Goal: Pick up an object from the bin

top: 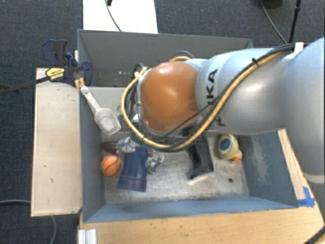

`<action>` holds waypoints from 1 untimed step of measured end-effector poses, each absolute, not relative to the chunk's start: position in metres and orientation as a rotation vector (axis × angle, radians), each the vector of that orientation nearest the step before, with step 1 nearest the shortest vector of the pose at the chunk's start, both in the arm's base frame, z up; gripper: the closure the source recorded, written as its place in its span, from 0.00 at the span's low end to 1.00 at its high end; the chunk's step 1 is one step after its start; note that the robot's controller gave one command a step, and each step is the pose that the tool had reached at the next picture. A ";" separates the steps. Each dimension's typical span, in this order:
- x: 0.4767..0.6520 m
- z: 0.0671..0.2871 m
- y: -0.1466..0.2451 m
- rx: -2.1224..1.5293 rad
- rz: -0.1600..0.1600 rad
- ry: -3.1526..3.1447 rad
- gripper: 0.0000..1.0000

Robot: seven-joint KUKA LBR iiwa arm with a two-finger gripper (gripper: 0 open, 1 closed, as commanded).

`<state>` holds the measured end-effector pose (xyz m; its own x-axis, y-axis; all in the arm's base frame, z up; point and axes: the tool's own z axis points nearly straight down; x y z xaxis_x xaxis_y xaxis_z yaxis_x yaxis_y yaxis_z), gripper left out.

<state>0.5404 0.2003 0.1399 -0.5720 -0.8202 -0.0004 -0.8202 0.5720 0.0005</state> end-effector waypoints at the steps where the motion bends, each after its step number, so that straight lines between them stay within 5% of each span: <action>1: 0.540 0.158 0.201 -1.453 0.002 2.784 1.00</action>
Offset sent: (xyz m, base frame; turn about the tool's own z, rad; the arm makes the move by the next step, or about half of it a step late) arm -0.0002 0.0000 0.0284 0.0000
